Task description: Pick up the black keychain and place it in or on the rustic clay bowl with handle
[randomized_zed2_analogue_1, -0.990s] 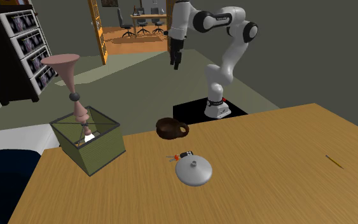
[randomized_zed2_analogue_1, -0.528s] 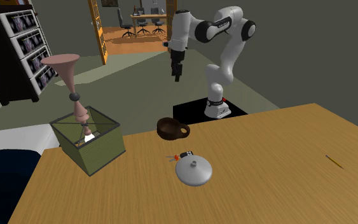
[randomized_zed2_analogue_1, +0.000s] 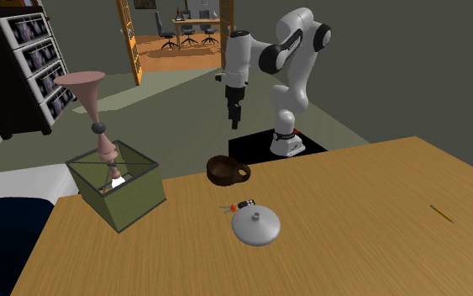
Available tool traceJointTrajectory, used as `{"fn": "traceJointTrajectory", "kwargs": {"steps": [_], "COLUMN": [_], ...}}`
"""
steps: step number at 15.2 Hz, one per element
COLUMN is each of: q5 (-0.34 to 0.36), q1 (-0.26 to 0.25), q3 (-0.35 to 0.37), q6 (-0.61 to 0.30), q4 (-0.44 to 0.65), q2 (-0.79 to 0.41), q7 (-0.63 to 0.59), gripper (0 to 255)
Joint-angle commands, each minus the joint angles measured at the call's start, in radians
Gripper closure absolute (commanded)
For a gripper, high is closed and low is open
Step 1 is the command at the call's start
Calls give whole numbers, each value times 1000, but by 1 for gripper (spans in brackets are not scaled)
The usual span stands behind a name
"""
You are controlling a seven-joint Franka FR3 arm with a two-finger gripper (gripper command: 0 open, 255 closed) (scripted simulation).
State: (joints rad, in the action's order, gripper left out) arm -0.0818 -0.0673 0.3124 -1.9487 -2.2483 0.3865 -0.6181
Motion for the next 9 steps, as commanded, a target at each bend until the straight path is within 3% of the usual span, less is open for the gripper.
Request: {"fn": "traceJointTrajectory", "kwargs": {"steps": [1,9], "q5": [4,87], "q1": [-3,-25], "q3": [34,146], "q6": [-20,-87], "q4": [35,217], "q2": [-63,-358], "q7": [-55,-284], "gripper": [0,0]}}
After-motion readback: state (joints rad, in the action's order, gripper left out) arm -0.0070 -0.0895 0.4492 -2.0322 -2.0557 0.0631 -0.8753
